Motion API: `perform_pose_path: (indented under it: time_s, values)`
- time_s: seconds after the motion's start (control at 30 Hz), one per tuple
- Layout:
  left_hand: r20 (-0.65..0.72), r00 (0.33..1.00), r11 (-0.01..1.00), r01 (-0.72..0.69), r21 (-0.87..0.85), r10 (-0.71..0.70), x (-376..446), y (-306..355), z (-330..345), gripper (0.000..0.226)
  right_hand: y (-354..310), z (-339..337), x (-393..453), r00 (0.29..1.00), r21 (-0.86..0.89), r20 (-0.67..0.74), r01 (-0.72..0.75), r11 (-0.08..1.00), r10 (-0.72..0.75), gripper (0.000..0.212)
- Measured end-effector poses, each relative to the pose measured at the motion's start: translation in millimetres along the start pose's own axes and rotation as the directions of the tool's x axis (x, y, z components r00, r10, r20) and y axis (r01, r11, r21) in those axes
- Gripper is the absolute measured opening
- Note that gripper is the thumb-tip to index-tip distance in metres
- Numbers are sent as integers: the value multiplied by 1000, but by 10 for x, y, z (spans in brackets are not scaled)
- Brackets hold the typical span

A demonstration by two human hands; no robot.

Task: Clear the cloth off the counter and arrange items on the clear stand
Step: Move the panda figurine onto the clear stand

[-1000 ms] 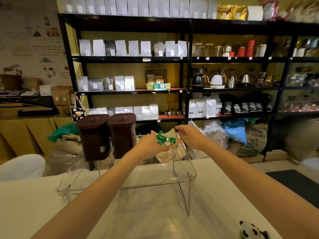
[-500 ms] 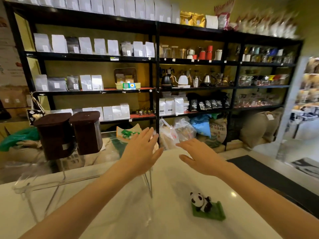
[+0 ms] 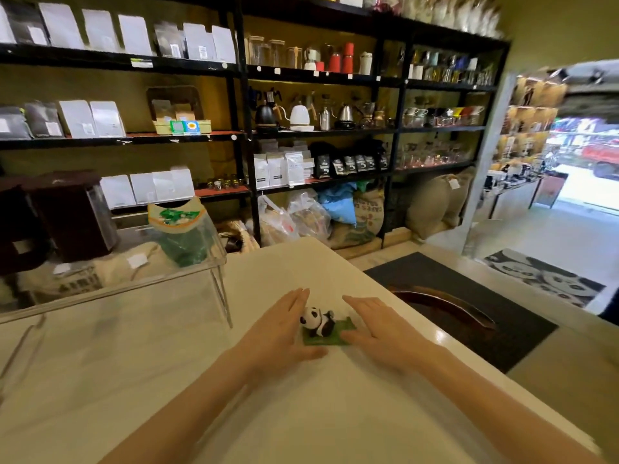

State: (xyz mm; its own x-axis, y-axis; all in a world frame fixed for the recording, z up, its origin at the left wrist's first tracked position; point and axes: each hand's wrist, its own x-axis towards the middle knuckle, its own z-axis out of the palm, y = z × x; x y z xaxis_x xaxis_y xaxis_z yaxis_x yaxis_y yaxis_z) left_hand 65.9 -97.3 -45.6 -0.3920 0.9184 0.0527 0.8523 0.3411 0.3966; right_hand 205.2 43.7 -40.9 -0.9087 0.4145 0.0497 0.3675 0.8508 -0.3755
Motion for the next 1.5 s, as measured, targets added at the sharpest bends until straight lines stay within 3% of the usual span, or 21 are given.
perform_pose_path:
  time_s: [0.23, 0.43, 0.7, 1.07, 1.5]
  values:
    - [-139, 988, 953, 14, -304, -59, 61, -21, 161, 65, 73, 108, -66, 999, -1, 39, 26, 1000, -26, 60]
    - [-185, 977, 901, 18, -432, -108, 65, -13, 144, 41, 76, 71, -67, 999, 55, 26, 17, 998, -18, 54]
    - [-225, 967, 925, 21, -380, -115, 62, 89, -85, 40, 62, -93, -3, 1000, 127, -1, 9, 992, -9, 53]
    - [-443, 893, 956, -55, -289, -83, -168, 185, -952, 38, -495, -725, 242, 977, 170, -92, 205, 964, -192, 51]
    - [-573, 794, 965, 65, -252, -203, -431, -506, -1683, 43, -1405, -705, 1064, 908, 203, -152, 415, 887, -390, 40]
